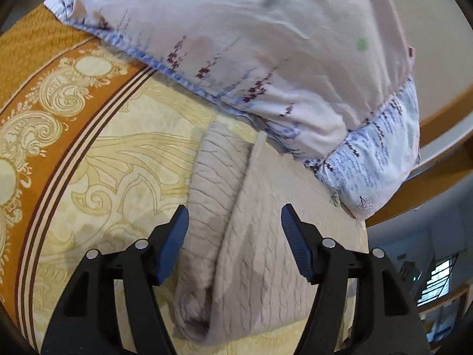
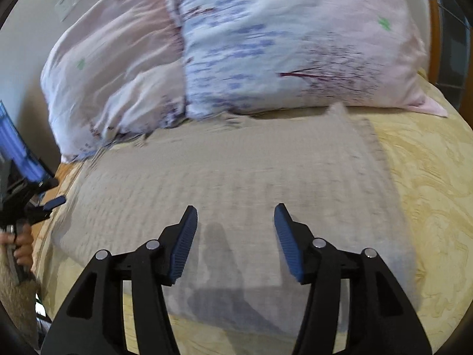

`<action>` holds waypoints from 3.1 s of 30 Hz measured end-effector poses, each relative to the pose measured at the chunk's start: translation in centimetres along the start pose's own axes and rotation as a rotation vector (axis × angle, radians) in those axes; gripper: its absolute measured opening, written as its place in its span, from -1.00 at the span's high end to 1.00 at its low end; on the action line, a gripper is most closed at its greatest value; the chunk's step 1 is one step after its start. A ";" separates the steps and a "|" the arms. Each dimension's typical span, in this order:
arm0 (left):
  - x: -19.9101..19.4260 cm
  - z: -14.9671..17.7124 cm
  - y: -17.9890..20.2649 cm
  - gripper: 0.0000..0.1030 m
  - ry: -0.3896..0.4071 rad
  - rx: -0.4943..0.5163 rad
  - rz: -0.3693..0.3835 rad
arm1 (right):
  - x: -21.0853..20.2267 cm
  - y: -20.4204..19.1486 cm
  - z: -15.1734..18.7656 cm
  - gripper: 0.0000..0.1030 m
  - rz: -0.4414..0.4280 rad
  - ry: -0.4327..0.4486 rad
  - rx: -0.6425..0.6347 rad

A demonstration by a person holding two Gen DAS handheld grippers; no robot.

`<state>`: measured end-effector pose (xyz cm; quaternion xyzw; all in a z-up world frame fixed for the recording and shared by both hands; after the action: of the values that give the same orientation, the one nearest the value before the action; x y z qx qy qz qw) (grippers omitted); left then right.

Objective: Fold small clothes

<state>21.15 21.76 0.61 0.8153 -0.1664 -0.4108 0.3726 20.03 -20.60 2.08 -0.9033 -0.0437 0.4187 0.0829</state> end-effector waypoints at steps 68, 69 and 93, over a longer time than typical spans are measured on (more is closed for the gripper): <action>15.2 8.1 23.4 -0.20 -0.201 0.202 0.412 | -4.9 12.5 -1.9 -0.63 -0.235 0.074 0.356; 14.0 7.7 22.6 -0.27 -0.158 0.225 0.343 | -4.4 12.3 -2.4 -0.63 -0.276 0.038 0.365; 16.2 10.0 14.3 -0.30 -0.301 0.111 0.183 | 5.5 9.2 -5.9 0.66 -0.359 -0.193 0.397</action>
<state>23.54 -1.84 -1.39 0.7455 -0.3162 -0.4825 0.3337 28.22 -29.45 0.00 -0.8031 -0.1279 0.4817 0.3265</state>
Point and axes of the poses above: each gripper's, at about its wrist camera, not at the fingertips, and x roughly the way its jaws point, y to its right, z to its underside, the point moved 2 cm from there along x, roughly the way its jaws point, and after that the axes turned 9 degrees about z, right-handed, at the moved point
